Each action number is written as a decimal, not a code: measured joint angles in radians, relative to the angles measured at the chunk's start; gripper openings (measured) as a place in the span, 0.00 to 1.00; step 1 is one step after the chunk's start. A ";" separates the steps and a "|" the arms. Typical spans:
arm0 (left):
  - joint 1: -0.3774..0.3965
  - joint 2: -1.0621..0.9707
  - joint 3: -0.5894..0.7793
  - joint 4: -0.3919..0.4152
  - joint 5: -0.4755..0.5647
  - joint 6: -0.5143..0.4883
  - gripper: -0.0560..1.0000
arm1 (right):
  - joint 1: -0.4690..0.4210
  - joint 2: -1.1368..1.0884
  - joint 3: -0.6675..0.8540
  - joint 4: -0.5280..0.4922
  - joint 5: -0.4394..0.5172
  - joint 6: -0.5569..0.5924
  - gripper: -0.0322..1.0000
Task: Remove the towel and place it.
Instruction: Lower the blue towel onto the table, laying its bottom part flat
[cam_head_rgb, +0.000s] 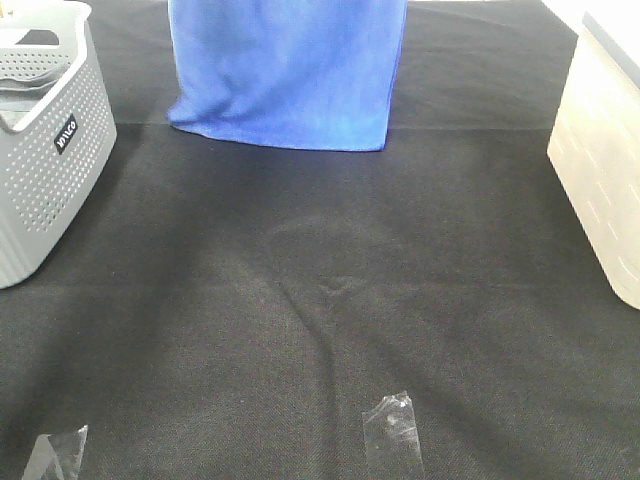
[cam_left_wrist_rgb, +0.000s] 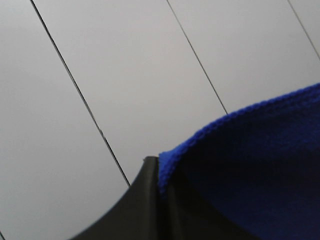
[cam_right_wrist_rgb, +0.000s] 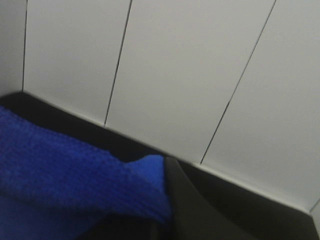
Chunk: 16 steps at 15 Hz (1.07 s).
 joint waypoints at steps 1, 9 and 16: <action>-0.023 -0.004 0.000 0.000 0.131 0.000 0.05 | 0.000 -0.010 0.000 0.001 0.116 0.001 0.06; -0.171 -0.204 0.000 -0.094 0.913 0.001 0.05 | 0.000 -0.185 0.000 0.053 0.839 0.024 0.06; -0.182 -0.274 0.138 -0.333 1.082 0.003 0.05 | 0.000 -0.359 0.348 0.092 0.854 0.064 0.06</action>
